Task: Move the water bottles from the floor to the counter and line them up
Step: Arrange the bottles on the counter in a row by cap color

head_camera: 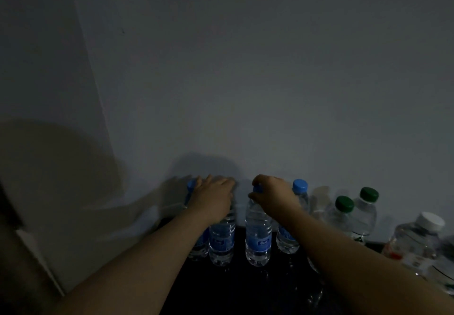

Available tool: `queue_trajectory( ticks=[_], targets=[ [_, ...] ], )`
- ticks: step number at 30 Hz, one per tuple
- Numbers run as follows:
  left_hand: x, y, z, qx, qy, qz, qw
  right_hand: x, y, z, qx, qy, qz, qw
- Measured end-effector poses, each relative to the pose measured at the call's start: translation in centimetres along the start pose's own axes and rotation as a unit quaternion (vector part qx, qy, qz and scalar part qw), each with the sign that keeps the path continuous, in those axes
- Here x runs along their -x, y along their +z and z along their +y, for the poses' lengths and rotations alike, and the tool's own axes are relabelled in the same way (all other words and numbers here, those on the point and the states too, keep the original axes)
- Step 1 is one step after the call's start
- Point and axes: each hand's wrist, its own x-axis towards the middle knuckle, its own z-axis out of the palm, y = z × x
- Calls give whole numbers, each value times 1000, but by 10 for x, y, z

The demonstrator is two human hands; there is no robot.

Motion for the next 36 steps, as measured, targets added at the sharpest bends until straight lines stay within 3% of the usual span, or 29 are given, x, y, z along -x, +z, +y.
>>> queue_trajectory(
  ticks=[12, 22, 36],
  targets=[
    [0, -5, 1, 18, 2, -17, 1000, -1, 8, -11, -54, 15, 21, 998],
    [1, -1, 1, -14, 9, -3, 1000, 0, 7, -8, -37, -1, -69, 997],
    [-1, -3, 4, -12, 8, -18, 1000, 5, 7, -7, -57, 3, -52, 997]
  ],
)
